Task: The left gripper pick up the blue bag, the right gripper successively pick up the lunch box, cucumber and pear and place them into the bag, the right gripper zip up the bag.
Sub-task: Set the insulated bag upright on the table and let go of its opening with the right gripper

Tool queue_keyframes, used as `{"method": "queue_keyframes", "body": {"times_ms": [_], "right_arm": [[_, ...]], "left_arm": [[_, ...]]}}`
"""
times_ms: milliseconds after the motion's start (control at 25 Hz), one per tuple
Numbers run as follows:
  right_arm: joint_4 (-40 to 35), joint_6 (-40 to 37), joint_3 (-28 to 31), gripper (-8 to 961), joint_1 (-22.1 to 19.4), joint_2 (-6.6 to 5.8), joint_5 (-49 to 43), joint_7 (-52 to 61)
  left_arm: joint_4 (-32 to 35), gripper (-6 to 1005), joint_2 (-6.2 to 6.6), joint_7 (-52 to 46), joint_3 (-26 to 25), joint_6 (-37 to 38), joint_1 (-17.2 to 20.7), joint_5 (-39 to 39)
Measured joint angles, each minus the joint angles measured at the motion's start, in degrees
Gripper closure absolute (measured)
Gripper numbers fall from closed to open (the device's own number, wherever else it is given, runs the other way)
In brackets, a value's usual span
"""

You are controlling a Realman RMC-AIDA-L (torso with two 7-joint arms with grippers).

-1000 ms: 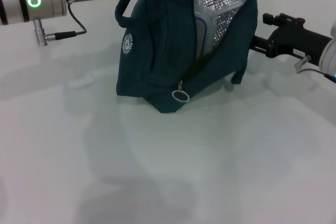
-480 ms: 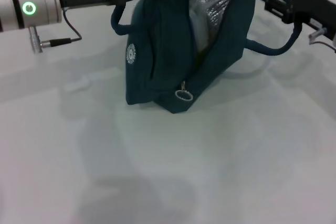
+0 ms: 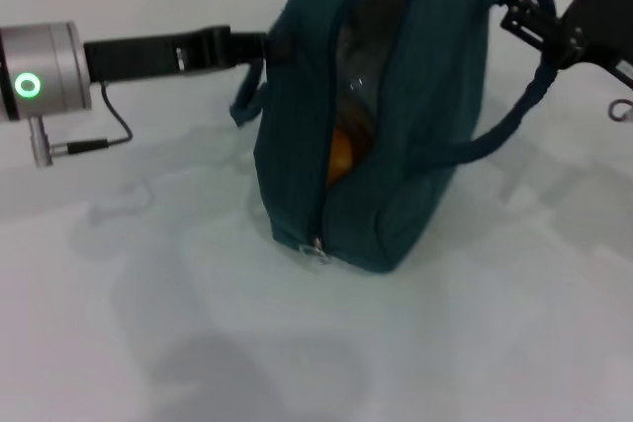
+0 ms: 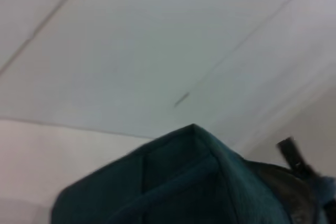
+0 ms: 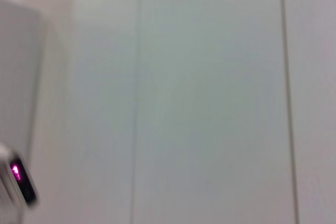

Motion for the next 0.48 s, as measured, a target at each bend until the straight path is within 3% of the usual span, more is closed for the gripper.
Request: {"method": "queue_keyframes", "body": {"times_ms": [200,480], "right_arm": [[-8.1,-1.9,-1.0,260,-4.5,-0.48,-0.6,6.8],[-9.0,-0.9,-0.9,260,-6.1,-0.7,-0.8,9.7]], "left_arm": [[-0.1,909,-0.15,0.2,-0.1,3.8,1.6,0.0],[-3.6,908,-0.59,2.4,0.1,8.1,2.7,-1.1]]}}
